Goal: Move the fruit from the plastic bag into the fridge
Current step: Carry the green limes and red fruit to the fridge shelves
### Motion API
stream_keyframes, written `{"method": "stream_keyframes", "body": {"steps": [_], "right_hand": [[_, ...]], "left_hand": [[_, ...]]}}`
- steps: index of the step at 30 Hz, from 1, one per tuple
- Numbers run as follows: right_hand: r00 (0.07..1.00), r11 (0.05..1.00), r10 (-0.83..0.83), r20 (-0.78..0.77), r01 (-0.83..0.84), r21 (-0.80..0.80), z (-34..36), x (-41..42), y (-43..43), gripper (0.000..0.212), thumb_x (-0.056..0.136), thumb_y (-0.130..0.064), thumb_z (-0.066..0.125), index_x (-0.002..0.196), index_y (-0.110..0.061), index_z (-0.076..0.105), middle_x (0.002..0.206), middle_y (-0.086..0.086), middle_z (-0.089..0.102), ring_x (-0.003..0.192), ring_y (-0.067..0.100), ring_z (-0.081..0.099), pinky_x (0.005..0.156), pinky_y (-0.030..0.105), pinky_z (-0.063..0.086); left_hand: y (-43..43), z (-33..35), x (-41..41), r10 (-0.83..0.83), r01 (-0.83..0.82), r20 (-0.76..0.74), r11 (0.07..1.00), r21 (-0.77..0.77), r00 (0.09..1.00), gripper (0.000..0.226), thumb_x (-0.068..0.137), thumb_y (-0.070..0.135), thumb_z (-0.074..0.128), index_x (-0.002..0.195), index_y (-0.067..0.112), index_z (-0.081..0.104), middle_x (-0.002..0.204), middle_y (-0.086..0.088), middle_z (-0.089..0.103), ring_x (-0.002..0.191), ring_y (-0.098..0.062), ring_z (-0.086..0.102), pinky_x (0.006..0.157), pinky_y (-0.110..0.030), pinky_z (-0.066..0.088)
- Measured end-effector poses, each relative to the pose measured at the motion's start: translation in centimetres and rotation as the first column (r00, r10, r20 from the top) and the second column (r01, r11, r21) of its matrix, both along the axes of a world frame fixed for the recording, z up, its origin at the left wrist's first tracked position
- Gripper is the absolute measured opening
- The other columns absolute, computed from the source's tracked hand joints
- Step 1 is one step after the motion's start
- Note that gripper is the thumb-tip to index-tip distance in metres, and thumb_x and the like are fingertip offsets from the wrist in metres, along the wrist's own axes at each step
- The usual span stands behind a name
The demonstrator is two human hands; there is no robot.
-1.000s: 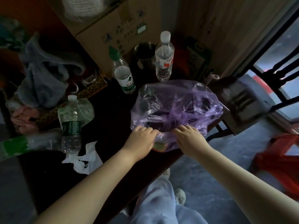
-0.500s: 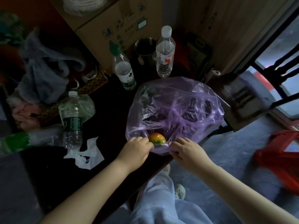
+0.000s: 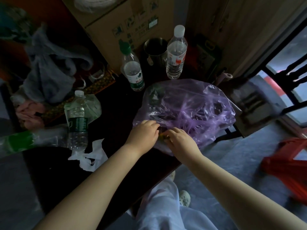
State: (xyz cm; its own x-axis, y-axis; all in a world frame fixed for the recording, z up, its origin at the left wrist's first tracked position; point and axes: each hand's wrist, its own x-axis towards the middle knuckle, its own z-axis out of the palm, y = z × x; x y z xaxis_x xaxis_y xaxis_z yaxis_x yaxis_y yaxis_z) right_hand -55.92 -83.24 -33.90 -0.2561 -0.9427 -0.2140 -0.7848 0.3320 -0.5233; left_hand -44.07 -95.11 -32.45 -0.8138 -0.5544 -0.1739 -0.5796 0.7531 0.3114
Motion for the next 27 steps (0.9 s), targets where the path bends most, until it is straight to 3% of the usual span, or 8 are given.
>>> {"method": "stream_keyframes", "body": {"steps": [5, 10, 15, 22, 27], "right_hand": [[0.999, 0.999, -0.009, -0.039, 0.011, 0.042, -0.4, 0.4, -0.3, 0.043, 0.082, -0.043, 0.061, 0.119, -0.022, 0.057, 0.110, -0.001, 0.055, 0.102, 0.024, 0.053, 0.079, 0.037, 0.050], [0.999, 0.976, 0.038, 0.001, -0.037, 0.214, -0.6, 1.0, -0.7, 0.070, 0.078, -0.048, 0.061, 0.140, -0.024, 0.037, 0.126, 0.000, 0.047, 0.116, 0.024, 0.045, 0.091, 0.037, 0.043], [0.999, 0.972, 0.029, 0.022, -0.033, 0.234, -0.7, 1.2, -0.8, 0.067, 0.079, -0.043, 0.062, 0.138, -0.022, 0.037, 0.128, -0.001, 0.048, 0.115, 0.023, 0.046, 0.092, 0.037, 0.043], [0.991, 0.987, -0.123, -0.048, 0.127, 0.102, -1.4, -0.8, -0.6, 0.066, 0.078, -0.055, 0.052, 0.133, -0.017, 0.046, 0.120, 0.005, 0.057, 0.108, 0.029, 0.055, 0.088, 0.040, 0.046], [0.967, 0.964, -0.256, -0.006, 0.256, 0.077, -1.4, -2.5, -0.6, 0.052, 0.090, -0.034, 0.054, 0.137, -0.015, 0.042, 0.128, 0.008, 0.054, 0.111, 0.032, 0.053, 0.090, 0.042, 0.045]], "left_hand": [[-1.9, -1.3, -0.3, -0.075, 0.084, 0.139, 0.995, -0.060, 0.987, 0.046, 0.095, 0.023, 0.047, 0.141, 0.021, 0.041, 0.150, -0.004, 0.035, 0.136, -0.021, 0.033, 0.110, -0.037, 0.030], [-2.9, -1.5, -0.7, -0.054, 0.071, 0.211, 0.994, -0.077, 0.976, 0.056, 0.096, 0.030, 0.045, 0.147, 0.022, 0.025, 0.153, -0.004, 0.027, 0.136, -0.024, 0.033, 0.108, -0.041, 0.031], [-4.1, -1.8, -1.7, -0.024, 0.041, 0.189, 0.995, -0.087, 0.982, 0.055, 0.096, 0.034, 0.044, 0.146, 0.019, 0.026, 0.145, -0.005, 0.039, 0.130, -0.025, 0.041, 0.103, -0.039, 0.036], [-5.1, -2.2, -2.8, -0.029, 0.042, 0.177, 0.996, -0.073, 0.984, 0.061, 0.092, 0.040, 0.052, 0.144, 0.019, 0.030, 0.138, -0.007, 0.043, 0.125, -0.028, 0.044, 0.098, -0.038, 0.039], [-5.4, -2.9, -3.2, -0.022, 0.012, 0.177, 0.998, 0.058, 0.984, 0.076, 0.080, 0.036, 0.068, 0.143, 0.020, 0.030, 0.134, -0.009, 0.042, 0.126, -0.029, 0.040, 0.099, -0.037, 0.040]]}}
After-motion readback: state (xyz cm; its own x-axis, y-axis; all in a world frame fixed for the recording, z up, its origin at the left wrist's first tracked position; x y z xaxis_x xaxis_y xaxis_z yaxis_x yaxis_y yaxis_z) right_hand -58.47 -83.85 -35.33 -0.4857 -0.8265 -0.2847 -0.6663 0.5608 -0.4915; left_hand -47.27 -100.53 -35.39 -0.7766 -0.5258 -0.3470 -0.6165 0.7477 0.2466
